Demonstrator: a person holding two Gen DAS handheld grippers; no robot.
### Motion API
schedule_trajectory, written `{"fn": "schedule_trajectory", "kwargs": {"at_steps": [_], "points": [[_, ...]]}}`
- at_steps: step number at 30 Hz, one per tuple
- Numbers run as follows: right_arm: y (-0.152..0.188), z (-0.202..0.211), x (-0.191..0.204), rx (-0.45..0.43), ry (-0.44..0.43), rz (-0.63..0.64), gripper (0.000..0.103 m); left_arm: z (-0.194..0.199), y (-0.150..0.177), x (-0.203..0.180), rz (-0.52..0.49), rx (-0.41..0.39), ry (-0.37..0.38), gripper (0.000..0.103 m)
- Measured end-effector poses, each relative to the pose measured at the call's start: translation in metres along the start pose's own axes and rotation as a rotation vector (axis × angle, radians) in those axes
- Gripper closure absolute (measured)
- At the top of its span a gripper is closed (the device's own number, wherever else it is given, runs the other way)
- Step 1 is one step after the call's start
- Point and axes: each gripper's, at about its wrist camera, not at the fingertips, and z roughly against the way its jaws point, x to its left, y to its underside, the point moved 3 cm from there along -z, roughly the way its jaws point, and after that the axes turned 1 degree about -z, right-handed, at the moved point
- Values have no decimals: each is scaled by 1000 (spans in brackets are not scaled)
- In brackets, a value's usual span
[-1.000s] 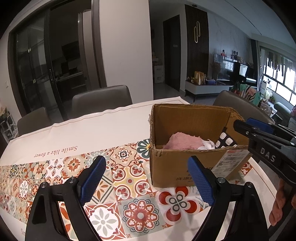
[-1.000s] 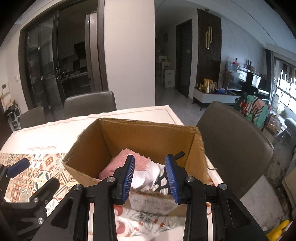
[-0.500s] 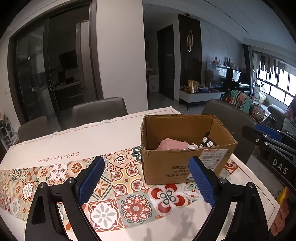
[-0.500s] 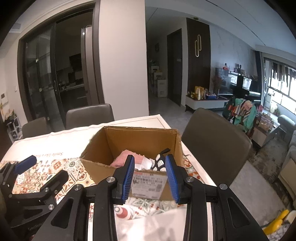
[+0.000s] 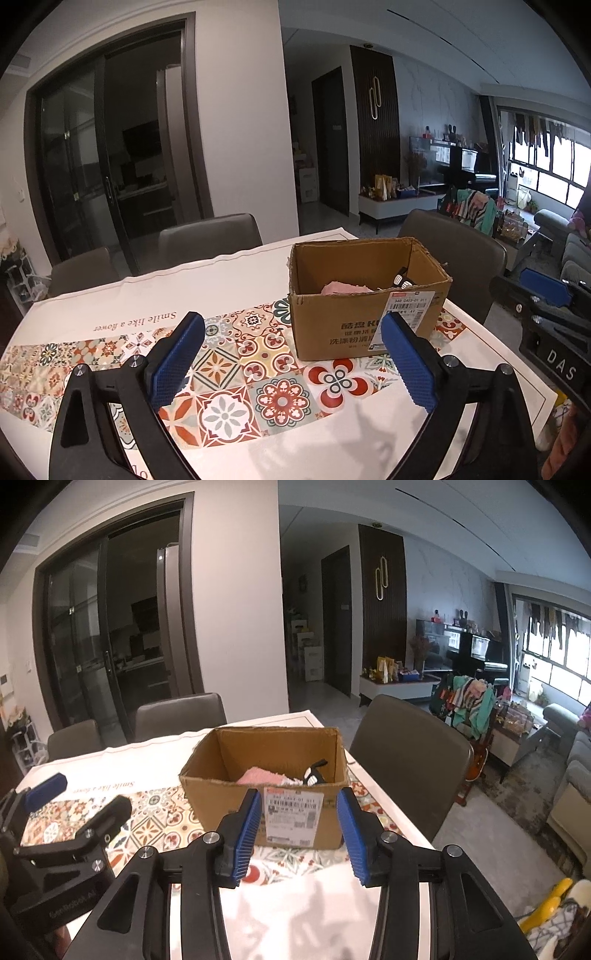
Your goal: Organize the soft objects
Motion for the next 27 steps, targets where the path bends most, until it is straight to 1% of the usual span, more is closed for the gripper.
{"fn": "schedule_trajectory", "kwargs": {"at_steps": [6, 12, 15, 21, 27], "points": [[12, 20, 3, 6, 9, -6, 59, 18, 7, 4, 4, -13, -12, 0], [22, 33, 5, -3, 20, -7, 59, 29, 14, 7, 20, -8, -8, 0], [30, 41, 8, -7, 23, 0, 50, 33, 17, 8, 20, -11, -11, 0], [36, 50, 9, -11, 26, 3, 49, 42, 22, 8, 36, -17, -17, 0], [42, 55, 7, -1, 9, -14, 49, 50, 24, 7, 38, -40, -19, 0]]}}
